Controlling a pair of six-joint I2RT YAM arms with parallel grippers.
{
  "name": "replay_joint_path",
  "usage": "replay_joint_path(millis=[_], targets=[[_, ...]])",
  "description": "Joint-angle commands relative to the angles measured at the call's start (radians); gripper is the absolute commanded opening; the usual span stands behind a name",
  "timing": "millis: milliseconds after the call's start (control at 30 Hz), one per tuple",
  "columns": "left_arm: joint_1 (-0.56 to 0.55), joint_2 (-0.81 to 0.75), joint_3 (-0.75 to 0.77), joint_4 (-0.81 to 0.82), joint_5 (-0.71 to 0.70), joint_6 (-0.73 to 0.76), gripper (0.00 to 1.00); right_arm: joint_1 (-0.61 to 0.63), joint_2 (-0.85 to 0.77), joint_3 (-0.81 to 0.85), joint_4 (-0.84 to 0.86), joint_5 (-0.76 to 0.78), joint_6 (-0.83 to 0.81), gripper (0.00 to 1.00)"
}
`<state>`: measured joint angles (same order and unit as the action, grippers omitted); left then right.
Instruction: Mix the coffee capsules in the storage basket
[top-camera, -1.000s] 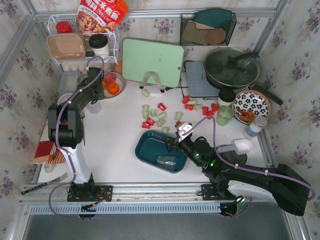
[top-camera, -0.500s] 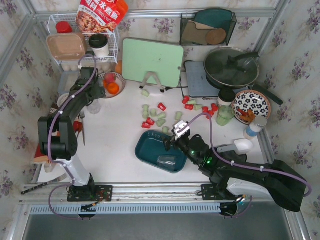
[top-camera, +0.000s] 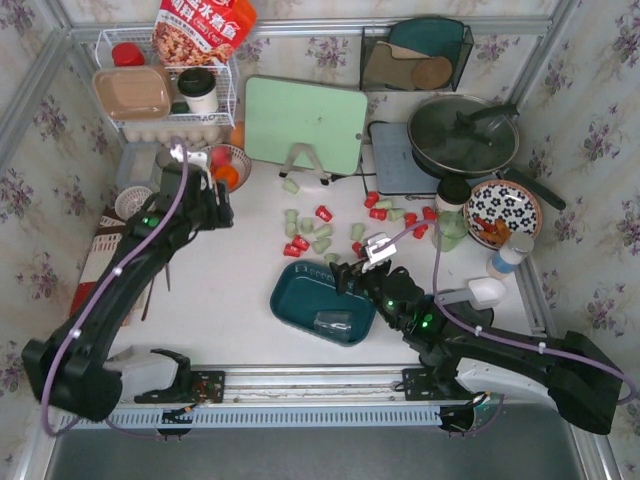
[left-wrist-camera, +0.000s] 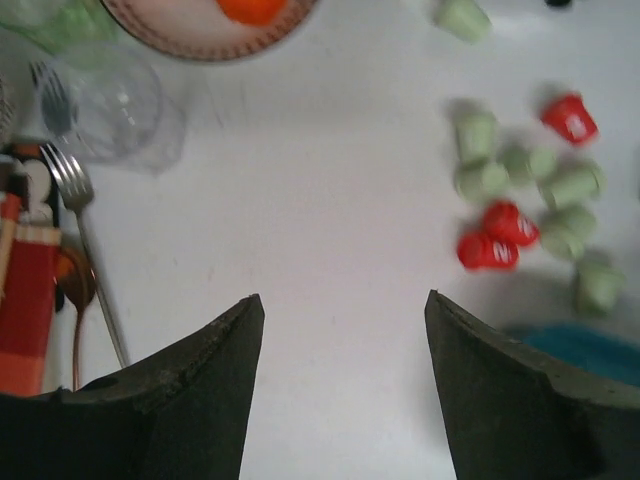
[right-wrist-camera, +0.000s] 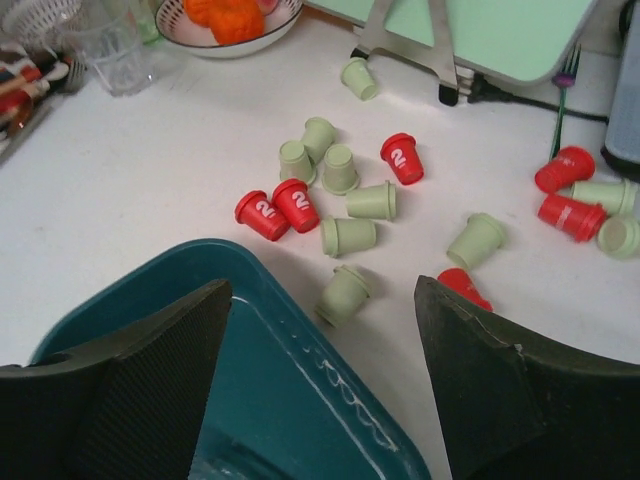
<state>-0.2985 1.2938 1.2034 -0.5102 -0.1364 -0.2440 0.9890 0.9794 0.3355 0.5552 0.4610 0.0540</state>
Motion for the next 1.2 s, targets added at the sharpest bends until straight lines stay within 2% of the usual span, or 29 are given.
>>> replay_joint_path(millis=[0, 100, 233, 400, 567, 700, 1167], targets=[[-0.053, -0.161, -0.096, -0.139, 0.103, -0.015, 0.68, 0.002, -0.079, 0.012, -0.181, 0.06, 0.204, 0.8], [-0.059, -0.278, -0.146, -0.22, 0.183, -0.043, 0.69, 0.002, -0.155, 0.026, -0.333, 0.066, 0.31, 0.78], [-0.06, -0.417, -0.179, -0.292, 0.214, -0.021, 0.73, 0.002, -0.242, 0.042, -0.502, 0.059, 0.436, 0.76], [-0.06, -0.514, -0.221, -0.3, 0.188, 0.067, 0.73, 0.002, -0.288, 0.043, -0.575, 0.009, 0.587, 0.72], [-0.059, -0.536, -0.281, -0.307, 0.193, 0.089, 0.74, 0.004, -0.237, 0.068, -0.616, -0.076, 0.723, 0.65], [-0.059, -0.532, -0.271, -0.32, 0.217, 0.099, 0.73, 0.017, -0.169, 0.084, -0.657, -0.114, 0.81, 0.63], [-0.06, -0.621, -0.292, -0.299, 0.3, 0.09, 0.74, 0.148, -0.024, 0.236, -0.959, 0.008, 1.002, 0.62]])
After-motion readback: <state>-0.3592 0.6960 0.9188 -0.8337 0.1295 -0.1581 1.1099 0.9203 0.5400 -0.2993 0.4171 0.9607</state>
